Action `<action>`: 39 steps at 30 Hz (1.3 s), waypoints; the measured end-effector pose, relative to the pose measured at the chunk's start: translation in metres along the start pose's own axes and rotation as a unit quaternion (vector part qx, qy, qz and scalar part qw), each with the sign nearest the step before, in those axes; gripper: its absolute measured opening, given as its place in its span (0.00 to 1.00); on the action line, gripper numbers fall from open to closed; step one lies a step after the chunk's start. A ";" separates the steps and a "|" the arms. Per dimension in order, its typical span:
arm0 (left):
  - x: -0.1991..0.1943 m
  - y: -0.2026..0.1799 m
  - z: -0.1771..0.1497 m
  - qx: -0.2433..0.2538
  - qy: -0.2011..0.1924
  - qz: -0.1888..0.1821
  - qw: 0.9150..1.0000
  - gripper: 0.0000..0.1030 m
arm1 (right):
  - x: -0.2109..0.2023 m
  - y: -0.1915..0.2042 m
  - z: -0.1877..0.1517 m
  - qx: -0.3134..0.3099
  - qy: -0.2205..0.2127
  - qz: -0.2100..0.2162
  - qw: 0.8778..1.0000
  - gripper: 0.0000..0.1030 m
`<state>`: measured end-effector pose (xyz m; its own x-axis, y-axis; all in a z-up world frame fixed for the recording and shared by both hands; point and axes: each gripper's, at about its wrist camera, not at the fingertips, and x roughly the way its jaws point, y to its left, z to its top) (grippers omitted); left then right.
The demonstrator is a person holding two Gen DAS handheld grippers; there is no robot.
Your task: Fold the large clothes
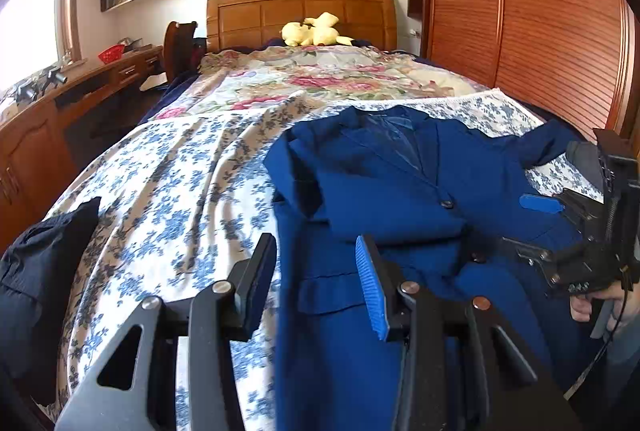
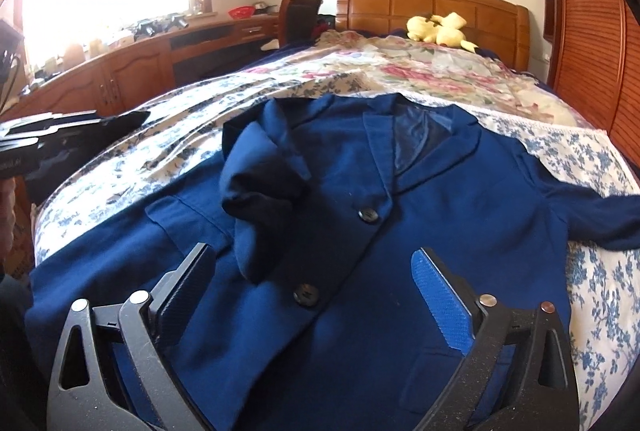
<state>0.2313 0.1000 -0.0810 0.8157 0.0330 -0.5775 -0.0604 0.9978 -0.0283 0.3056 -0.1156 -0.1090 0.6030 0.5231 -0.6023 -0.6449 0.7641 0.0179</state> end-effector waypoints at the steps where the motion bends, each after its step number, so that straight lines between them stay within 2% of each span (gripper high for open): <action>1: -0.003 0.004 -0.001 -0.003 -0.004 0.000 1.000 0.39 | 0.002 0.003 0.002 -0.004 0.001 -0.001 1.000 0.93; 3: -0.011 0.015 -0.007 -0.010 -0.010 0.001 1.000 0.39 | 0.008 0.009 0.009 -0.011 0.007 -0.004 1.000 0.87; 7: -0.019 0.031 -0.015 -0.004 -0.014 0.017 1.000 0.39 | 0.019 0.026 0.024 -0.028 0.015 -0.004 0.999 0.82; 13: -0.034 0.058 -0.025 -0.028 -0.019 0.017 0.999 0.39 | 0.045 0.058 0.051 -0.079 0.037 -0.007 0.996 0.75; 19: -0.045 0.075 -0.030 -0.046 -0.026 0.016 0.999 0.39 | 0.084 0.084 0.057 -0.139 0.086 -0.026 0.986 0.68; 22: -0.048 0.078 -0.032 -0.047 -0.028 0.016 0.998 0.39 | 0.101 0.087 0.052 -0.165 0.115 -0.044 0.979 0.47; 23: -0.048 0.079 -0.032 -0.048 -0.028 0.015 0.998 0.39 | 0.107 0.088 0.050 -0.178 0.126 -0.055 0.974 0.25; 24: -0.048 0.079 -0.032 -0.048 -0.028 0.015 0.998 0.39 | 0.110 0.088 0.048 -0.185 0.137 -0.063 0.971 0.11; 26: -0.049 0.079 -0.032 -0.048 -0.029 0.016 0.998 0.39 | 0.110 0.087 0.049 -0.190 0.142 -0.058 0.970 0.09; 29: -0.049 0.079 -0.033 -0.049 -0.029 0.015 0.998 0.39 | 0.088 0.080 0.062 -0.168 0.107 -0.045 0.979 0.07; 32: -0.048 0.078 -0.033 -0.050 -0.027 0.013 0.998 0.39 | 0.052 0.065 0.080 -0.127 0.039 -0.028 0.991 0.06; 34: -0.046 0.076 -0.034 -0.049 -0.025 0.011 0.998 0.39 | 0.032 0.053 0.090 -0.104 0.009 -0.031 0.994 0.06; 37: -0.045 0.072 -0.033 -0.048 -0.024 0.008 0.999 0.39 | 0.004 0.028 0.095 -0.067 -0.036 -0.052 0.996 0.06; 39: -0.044 0.069 -0.033 -0.047 -0.023 0.005 0.999 0.39 | -0.001 0.005 0.094 -0.037 -0.028 -0.107 0.993 0.06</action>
<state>0.1721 0.1658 -0.0842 0.8405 0.0484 -0.5396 -0.1212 0.9876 -0.1002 0.3462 -0.0769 -0.0335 0.7538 0.3742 -0.5401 -0.5309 0.8312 -0.1651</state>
